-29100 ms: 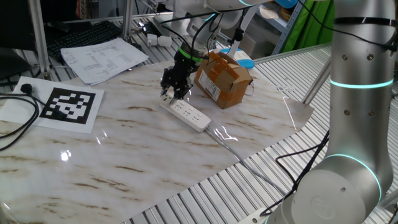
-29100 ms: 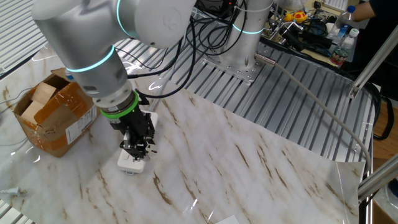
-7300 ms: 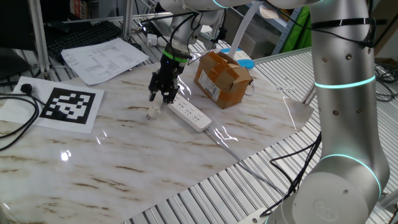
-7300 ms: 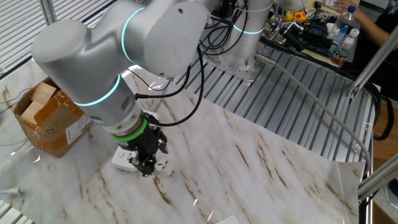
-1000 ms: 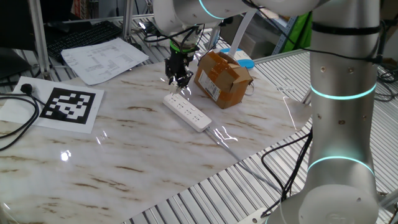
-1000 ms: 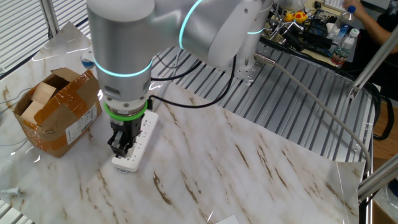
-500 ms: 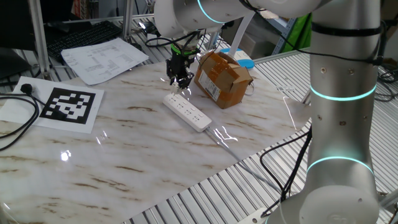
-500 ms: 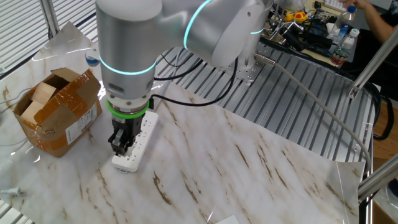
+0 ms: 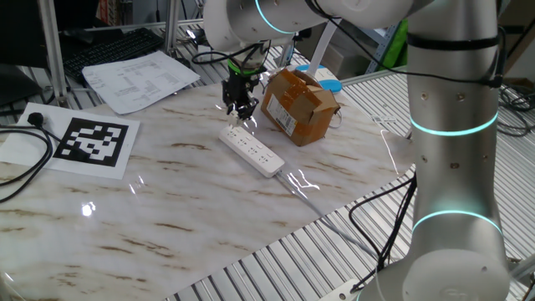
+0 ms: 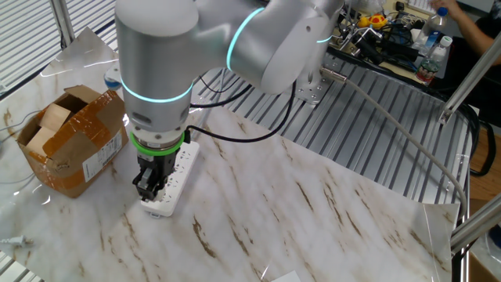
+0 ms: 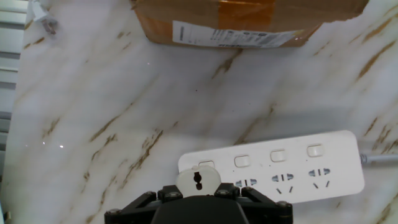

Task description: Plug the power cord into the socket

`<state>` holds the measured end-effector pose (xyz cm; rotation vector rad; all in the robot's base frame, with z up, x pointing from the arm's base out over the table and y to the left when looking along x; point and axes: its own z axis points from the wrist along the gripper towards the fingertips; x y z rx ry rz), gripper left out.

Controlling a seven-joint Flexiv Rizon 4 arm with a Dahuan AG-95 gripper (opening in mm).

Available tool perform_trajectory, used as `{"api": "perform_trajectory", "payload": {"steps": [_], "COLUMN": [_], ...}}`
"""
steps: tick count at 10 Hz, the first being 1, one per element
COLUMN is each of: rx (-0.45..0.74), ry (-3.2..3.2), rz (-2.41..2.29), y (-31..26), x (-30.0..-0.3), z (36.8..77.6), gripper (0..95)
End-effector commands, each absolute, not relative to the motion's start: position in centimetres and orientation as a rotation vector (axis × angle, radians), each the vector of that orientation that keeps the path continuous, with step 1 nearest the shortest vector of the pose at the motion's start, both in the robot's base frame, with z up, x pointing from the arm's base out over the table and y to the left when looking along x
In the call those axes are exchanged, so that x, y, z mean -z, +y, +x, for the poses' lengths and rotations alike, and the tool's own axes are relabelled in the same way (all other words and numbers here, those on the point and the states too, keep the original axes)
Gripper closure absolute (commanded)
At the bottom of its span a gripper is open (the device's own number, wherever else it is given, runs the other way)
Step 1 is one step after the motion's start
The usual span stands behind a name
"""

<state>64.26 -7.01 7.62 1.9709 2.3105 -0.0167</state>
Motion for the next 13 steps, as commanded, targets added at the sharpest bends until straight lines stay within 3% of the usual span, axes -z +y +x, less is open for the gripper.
{"api": "perform_trajectory", "payload": {"steps": [1,13], "rx": [0.019,0.025], "ry": [2.309,2.310], "rz": [1.970,1.952], "y": [-7.0,-7.2], "x": [-7.5,-6.4], "z": [64.2,64.3], "gripper": [95.0,95.0]}}
